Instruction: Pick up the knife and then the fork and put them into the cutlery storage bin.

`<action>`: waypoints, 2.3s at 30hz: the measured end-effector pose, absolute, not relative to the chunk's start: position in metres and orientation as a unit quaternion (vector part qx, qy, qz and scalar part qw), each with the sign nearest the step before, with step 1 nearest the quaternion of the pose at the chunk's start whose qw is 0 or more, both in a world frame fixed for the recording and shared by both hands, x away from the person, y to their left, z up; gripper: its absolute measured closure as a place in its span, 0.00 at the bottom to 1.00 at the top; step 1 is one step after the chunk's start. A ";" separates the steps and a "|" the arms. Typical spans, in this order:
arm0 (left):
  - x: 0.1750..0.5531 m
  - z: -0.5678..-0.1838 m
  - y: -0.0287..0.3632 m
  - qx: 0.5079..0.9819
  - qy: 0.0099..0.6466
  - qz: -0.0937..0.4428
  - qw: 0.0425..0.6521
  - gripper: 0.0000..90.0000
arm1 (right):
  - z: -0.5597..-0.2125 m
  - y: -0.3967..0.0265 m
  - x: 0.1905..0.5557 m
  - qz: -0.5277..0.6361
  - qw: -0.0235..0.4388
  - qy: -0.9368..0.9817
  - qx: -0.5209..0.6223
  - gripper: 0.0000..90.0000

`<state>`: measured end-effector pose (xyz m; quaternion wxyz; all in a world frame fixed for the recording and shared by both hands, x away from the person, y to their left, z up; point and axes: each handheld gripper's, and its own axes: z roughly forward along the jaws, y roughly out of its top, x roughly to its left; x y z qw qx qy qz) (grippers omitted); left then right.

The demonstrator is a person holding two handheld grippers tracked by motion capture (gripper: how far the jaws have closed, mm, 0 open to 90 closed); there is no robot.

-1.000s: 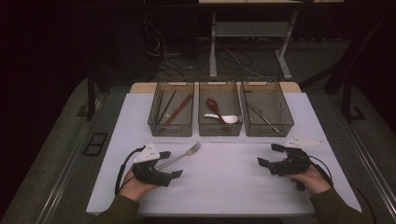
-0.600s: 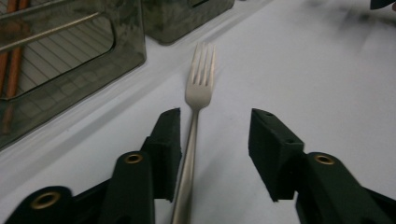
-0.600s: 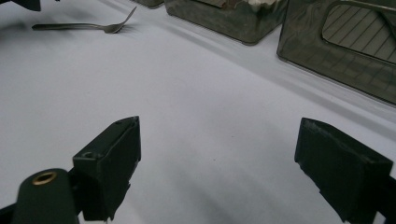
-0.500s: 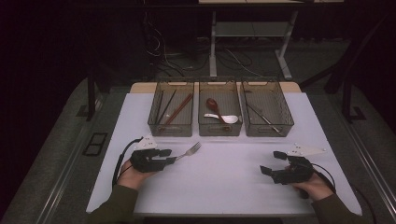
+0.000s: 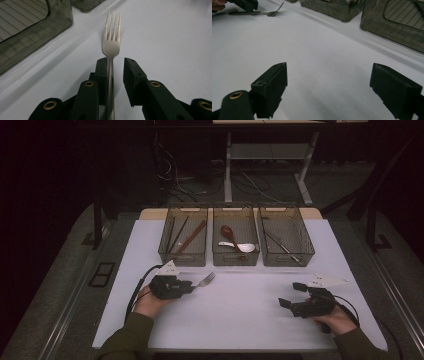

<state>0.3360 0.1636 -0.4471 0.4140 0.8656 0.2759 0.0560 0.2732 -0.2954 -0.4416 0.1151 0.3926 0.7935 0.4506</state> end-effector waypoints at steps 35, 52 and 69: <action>0.319 -0.419 0.152 0.844 0.254 0.100 0.462 0.94 | -0.438 -0.287 0.272 0.461 0.107 0.806 0.356 0.16; 0.293 -0.394 0.117 0.824 0.238 0.104 0.504 0.94 | -0.406 -0.267 0.286 0.487 0.080 0.801 0.339 0.21; 0.291 -0.396 0.085 0.819 0.245 0.109 0.508 0.94 | -0.377 -0.212 0.311 0.516 0.067 0.794 0.314 0.43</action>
